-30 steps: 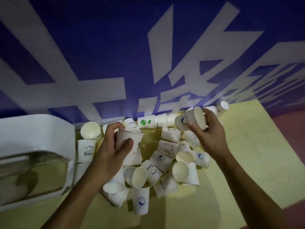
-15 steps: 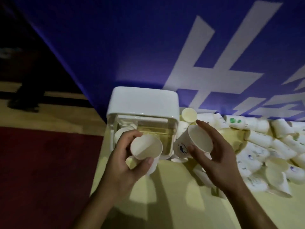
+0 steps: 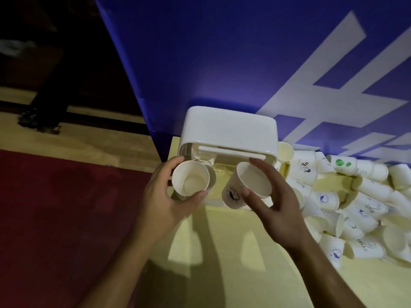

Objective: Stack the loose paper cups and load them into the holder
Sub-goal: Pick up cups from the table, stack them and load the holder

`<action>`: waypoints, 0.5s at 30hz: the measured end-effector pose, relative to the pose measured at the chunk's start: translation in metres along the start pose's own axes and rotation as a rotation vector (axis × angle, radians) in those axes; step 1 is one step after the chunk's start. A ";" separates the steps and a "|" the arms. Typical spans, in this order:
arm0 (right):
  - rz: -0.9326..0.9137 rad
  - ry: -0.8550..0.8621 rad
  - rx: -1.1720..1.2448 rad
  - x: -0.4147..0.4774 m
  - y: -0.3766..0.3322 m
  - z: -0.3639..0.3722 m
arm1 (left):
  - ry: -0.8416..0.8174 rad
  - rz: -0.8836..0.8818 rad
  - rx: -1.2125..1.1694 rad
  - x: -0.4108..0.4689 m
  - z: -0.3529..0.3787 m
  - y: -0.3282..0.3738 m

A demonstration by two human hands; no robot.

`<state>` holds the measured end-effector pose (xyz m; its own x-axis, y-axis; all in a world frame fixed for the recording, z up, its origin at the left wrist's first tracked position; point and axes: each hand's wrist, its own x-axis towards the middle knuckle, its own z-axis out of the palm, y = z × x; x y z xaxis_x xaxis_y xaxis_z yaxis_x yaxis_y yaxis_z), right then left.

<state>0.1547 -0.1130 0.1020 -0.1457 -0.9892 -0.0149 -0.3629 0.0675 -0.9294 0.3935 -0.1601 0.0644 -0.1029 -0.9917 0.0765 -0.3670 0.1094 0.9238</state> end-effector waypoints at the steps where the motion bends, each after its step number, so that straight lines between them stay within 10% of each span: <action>1: 0.001 0.005 -0.017 0.000 0.001 0.000 | -0.003 -0.015 -0.015 0.004 0.004 0.000; 15: 0.072 0.075 -0.064 -0.006 0.018 -0.008 | -0.128 -0.028 0.305 0.028 0.048 -0.041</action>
<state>0.1417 -0.1046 0.0880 -0.2413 -0.9691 -0.0503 -0.4066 0.1480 -0.9015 0.3608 -0.1895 0.0107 -0.1972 -0.9803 -0.0126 -0.6294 0.1167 0.7682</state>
